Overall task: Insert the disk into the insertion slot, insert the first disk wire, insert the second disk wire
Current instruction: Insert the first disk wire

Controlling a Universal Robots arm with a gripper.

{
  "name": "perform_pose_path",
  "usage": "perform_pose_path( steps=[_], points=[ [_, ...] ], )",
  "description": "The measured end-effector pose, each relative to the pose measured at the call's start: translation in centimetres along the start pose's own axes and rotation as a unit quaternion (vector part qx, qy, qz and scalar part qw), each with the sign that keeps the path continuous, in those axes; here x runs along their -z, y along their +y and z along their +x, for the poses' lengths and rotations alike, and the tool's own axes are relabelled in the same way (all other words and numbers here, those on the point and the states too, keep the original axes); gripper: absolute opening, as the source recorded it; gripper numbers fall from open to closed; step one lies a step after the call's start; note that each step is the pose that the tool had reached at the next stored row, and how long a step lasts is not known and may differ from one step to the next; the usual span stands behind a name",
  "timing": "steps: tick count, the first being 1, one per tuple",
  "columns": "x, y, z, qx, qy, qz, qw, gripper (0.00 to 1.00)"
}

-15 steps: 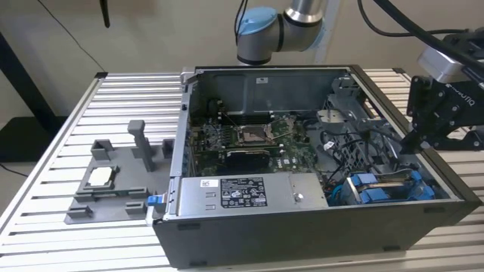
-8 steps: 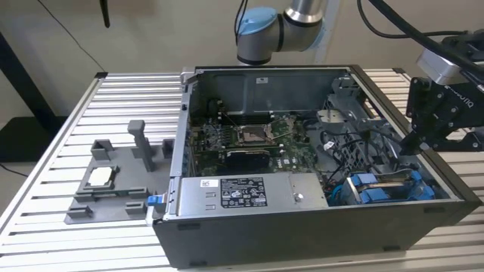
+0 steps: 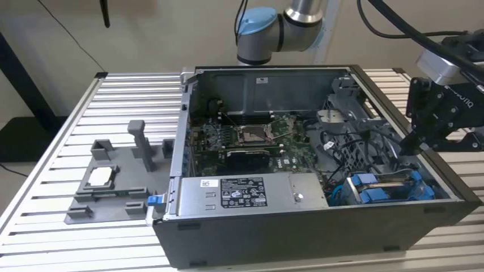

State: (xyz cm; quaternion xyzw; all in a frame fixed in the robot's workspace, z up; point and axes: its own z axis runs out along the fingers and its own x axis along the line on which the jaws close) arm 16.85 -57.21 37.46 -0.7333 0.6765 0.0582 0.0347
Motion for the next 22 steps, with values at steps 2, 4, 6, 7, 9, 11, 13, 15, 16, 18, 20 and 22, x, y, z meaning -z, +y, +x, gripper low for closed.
perform_pose_path(
  steps=[2,4,6,7,9,11,13,15,16,18,20,22],
  points=[
    [-0.16,-0.01,0.03,0.0,0.0001,0.0,1.0,0.19],
    [-0.39,-0.01,0.06,0.0,0.0002,0.0,1.0,0.19],
    [-0.6,-0.01,0.09,0.0,0.0003,0.0,1.0,0.19],
    [-0.69,0.01,0.11,-0.001,0.0004,0.0002,1.0,0.19],
    [-0.98,0.18,0.14,-0.002,0.0007,0.0021,1.0,0.19],
    [-1.27,0.52,0.16,-0.005,0.0006,0.0033,0.99998,0.19],
    [-1.43,0.77,0.16,-0.009,0.0005,0.004,0.99995,0.19],
    [-1.63,1.0,0.17,-0.01,0.0019,0.0085,0.99991,0.19],
    [-1.72,1.08,0.17,-0.011,0.003,0.0112,0.99988,0.19],
    [-1.88,1.21,0.18,-0.012,0.0056,0.0167,0.99977,0.19],
    [-2.04,1.36,0.19,-0.014,0.0088,0.0217,0.99963,0.19],
    [-2.24,1.54,0.24,-0.017,0.0153,0.0264,0.99939,0.19]
  ],
)
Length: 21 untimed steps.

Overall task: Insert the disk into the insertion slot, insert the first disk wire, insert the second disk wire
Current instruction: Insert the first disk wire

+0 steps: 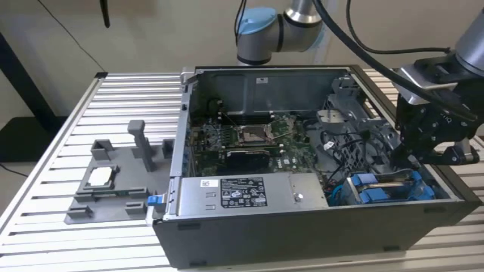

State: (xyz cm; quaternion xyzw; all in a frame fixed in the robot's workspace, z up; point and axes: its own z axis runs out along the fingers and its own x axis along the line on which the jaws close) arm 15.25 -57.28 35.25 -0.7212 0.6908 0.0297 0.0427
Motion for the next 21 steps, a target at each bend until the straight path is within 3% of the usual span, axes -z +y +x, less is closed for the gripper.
perform_pose_path(
  steps=[3,4,21],
  points=[
    [-0.14,0.05,0.1,-0.004,0.0073,0.0026,0.99996,0.19],
    [-0.14,0.06,0.16,-0.006,0.008,0.0028,0.99995,0.19],
    [-0.93,-0.1,0.35,-0.027,0.0129,0.005,0.99954,0.19]
  ],
)
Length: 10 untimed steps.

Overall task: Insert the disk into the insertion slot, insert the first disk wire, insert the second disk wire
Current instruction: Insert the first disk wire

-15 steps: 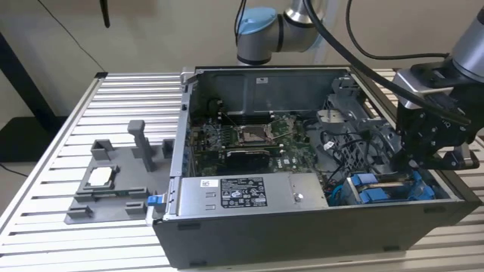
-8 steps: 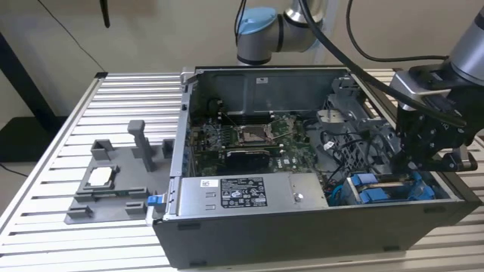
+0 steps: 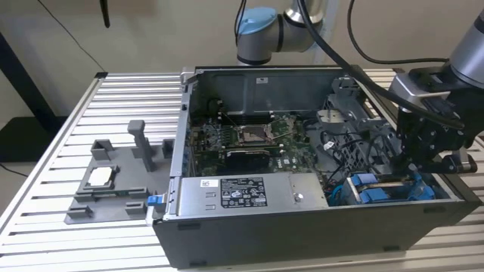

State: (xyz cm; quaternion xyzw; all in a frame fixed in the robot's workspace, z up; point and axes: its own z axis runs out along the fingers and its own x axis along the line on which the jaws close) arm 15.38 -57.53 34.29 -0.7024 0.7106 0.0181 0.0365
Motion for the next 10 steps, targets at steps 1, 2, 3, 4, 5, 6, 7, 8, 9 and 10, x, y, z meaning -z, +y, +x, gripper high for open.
perform_pose_path(
  steps=[1,2,3,4,5,6,7,8,9,10],
  points=[
    [-0.03,-0.02,0.0,-0.001,0.0001,0.0,1.0,0.19],
    [-0.08,-0.03,0.01,-0.001,0.0,0.0001,1.0,0.19],
    [-0.11,-0.05,0.01,-0.002,0.0,0.0001,1.0,0.19],
    [-0.15,-0.06,0.01,-0.002,0.0001,0.0002,1.0,0.19],
    [-0.18,-0.07,0.01,-0.003,0.0002,0.0002,1.0,0.19],
    [-0.22,-0.07,0.02,-0.004,0.0002,0.0003,0.99999,0.19],
    [-0.26,-0.08,0.02,-0.005,0.0003,0.0004,0.99999,0.19],
    [-0.28,-0.08,0.02,-0.006,0.0005,0.0004,0.99998,0.19],
    [-0.31,-0.09,0.02,-0.007,0.0007,0.0006,0.99998,0.19],
    [-0.36,-0.09,0.03,-0.007,0.0006,0.0006,0.99997,0.19]
  ],
)
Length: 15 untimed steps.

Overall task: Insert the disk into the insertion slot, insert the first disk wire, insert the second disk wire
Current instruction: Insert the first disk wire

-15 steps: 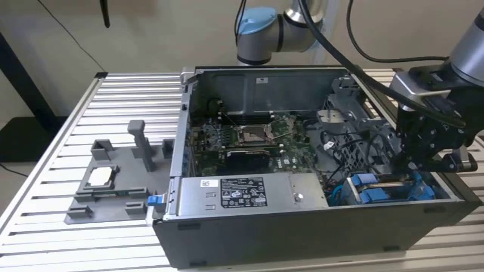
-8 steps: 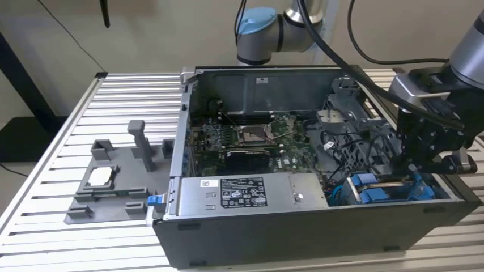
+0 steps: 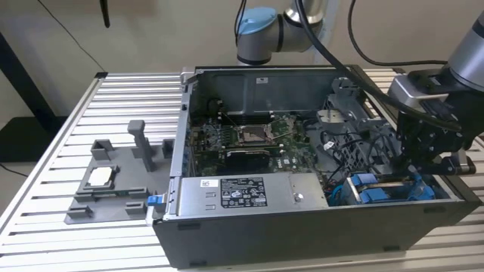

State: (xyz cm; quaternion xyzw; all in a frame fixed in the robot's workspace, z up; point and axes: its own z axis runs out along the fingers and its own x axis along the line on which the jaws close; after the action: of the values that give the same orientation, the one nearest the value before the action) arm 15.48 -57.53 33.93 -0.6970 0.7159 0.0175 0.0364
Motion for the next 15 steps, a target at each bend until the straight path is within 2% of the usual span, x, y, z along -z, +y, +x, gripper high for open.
perform_pose_path(
  steps=[4,9,11,13,15],
  points=[
    [-0.16,0.0,0.01,-0.003,0.0003,0.0002,0.99999,0.19],
    [-0.61,0.02,0.05,-0.008,0.0025,0.0006,0.99997,0.19],
    [-0.7,0.02,0.06,-0.008,0.0022,0.0006,0.99997,0.2],
    [-0.62,0.02,0.06,-0.008,0.0021,0.0004,0.99996,0.33],
    [-0.32,0.01,0.03,-0.008,0.002,0.0001,0.99997,0.33]
  ],
)
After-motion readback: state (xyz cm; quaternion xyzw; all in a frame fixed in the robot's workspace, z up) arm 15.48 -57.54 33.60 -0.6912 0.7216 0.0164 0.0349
